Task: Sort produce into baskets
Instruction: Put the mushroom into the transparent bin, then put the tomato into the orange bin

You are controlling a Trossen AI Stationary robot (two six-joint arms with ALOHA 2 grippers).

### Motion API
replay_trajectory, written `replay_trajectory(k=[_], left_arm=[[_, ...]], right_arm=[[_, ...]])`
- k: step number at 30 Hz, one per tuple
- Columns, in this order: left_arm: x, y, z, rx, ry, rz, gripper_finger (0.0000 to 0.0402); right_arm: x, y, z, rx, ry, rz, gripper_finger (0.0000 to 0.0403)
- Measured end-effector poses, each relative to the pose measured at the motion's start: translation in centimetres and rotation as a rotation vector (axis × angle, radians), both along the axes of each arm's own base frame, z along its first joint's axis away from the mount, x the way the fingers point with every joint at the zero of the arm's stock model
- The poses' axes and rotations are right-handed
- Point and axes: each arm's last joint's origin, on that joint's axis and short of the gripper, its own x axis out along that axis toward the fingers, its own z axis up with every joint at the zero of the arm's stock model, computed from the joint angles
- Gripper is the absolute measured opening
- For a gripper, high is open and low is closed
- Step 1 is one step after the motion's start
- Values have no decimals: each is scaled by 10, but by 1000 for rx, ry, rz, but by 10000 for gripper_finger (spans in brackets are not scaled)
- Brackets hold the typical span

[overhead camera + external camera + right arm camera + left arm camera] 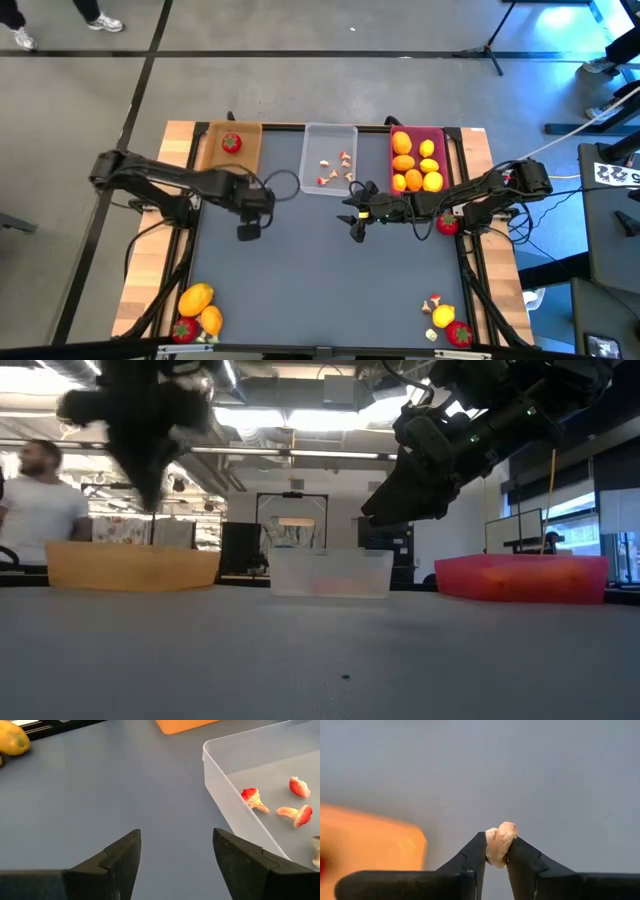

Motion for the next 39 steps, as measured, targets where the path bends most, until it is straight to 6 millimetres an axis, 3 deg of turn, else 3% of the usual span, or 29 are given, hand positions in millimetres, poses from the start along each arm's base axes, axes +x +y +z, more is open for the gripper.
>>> replay_trajectory(k=[8, 19, 24, 30, 35, 39], left_arm=[[17, 23, 39, 212, -452, 27, 63], [46, 59, 51, 348, -796, 107, 69], [58, 78, 43, 366, -835, 183, 77], [76, 96, 20, 372, -817, 241, 100], [89, 105, 3, 305, -836, 236, 150], [87, 99, -1, 257, -798, 248, 197]], right_arm=[[0, 0, 0, -1, 1, 0, 243], [0, 0, -1, -1, 10, 7, 243], [-1, 0, -1, 0, 12, 8, 243], [-1, 0, -1, 0, 12, 8, 243], [-1, 0, -1, 0, 13, 8, 243], [-1, 0, -2, 0, 18, 8, 243]])
